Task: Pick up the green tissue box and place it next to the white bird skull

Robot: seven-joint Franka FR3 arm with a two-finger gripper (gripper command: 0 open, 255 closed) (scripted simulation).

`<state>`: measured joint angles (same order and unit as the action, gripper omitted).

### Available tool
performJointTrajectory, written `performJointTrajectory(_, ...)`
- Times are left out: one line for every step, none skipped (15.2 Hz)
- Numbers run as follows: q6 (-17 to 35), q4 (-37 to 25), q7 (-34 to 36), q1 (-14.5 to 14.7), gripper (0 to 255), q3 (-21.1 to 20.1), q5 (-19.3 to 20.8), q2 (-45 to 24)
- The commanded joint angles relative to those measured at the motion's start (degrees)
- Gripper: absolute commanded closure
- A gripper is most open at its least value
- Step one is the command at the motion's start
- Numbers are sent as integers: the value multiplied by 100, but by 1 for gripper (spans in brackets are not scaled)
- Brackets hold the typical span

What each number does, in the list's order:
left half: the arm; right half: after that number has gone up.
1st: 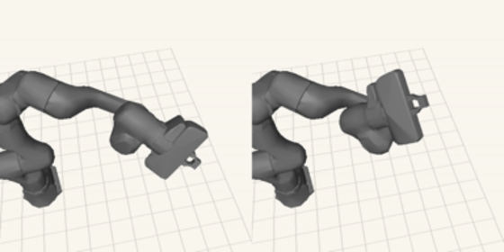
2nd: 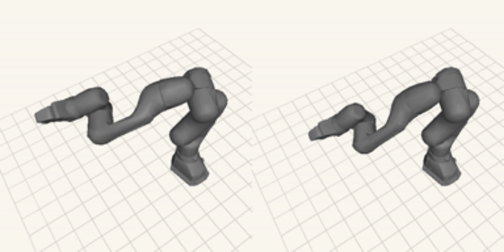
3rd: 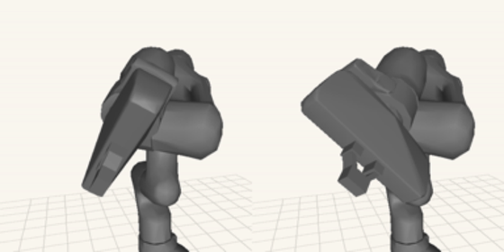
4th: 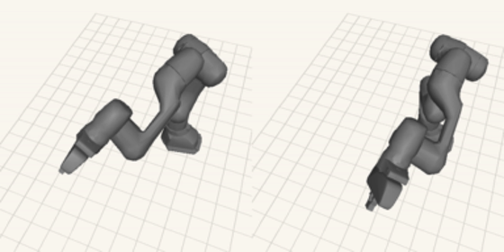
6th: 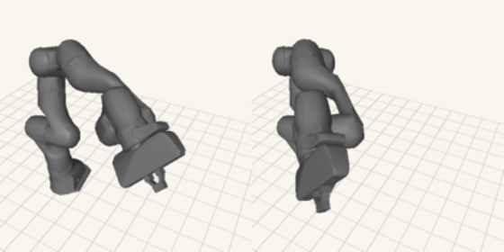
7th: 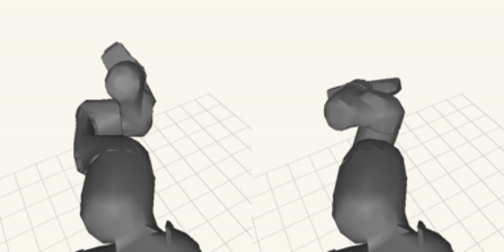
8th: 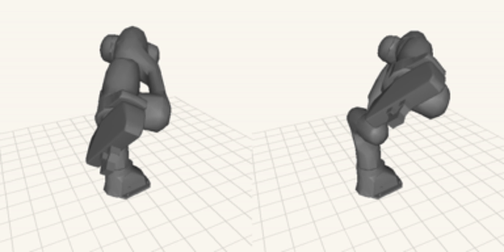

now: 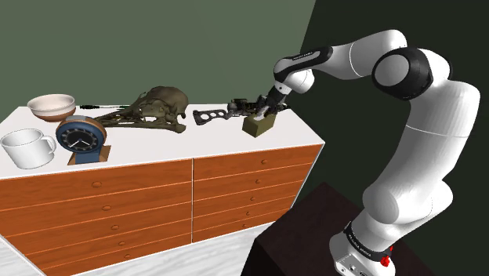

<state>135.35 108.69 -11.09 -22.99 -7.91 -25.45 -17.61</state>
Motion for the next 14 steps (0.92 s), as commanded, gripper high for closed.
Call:
performJointTrajectory(0, 0, 0, 0, 255, 0, 0, 0)
performJointTrajectory(0, 0, 0, 0, 255, 0, 0, 0)
performJointTrajectory(0, -2, -1, -1, 255, 1, 0, -2)
performJointTrajectory(-5, 0, 1, -1, 255, 1, 1, 4)
performJointTrajectory(-5, 2, 7, 2, 255, 0, 3, 8)
performJointTrajectory(-9, 2, 6, 1, 255, 1, 3, 12)
performJointTrajectory(-6, -2, 8, 2, 255, 0, 3, 6)
performJointTrajectory(-3, 3, 1, -1, 255, 0, 0, 6)
performJointTrajectory(0, 0, 0, 0, 255, 0, 0, 0)
performJointTrajectory(-59, -25, 29, 0, 255, 6, 18, 39)
performJointTrajectory(-120, -50, 59, 0, 255, 11, 35, 77)
performJointTrajectory(-181, -78, 88, 0, 255, 16, 52, 113)
performJointTrajectory(-242, -107, 117, 0, 255, 21, 69, 149)
performJointTrajectory(-303, -137, 145, 0, 255, 26, 85, 184)
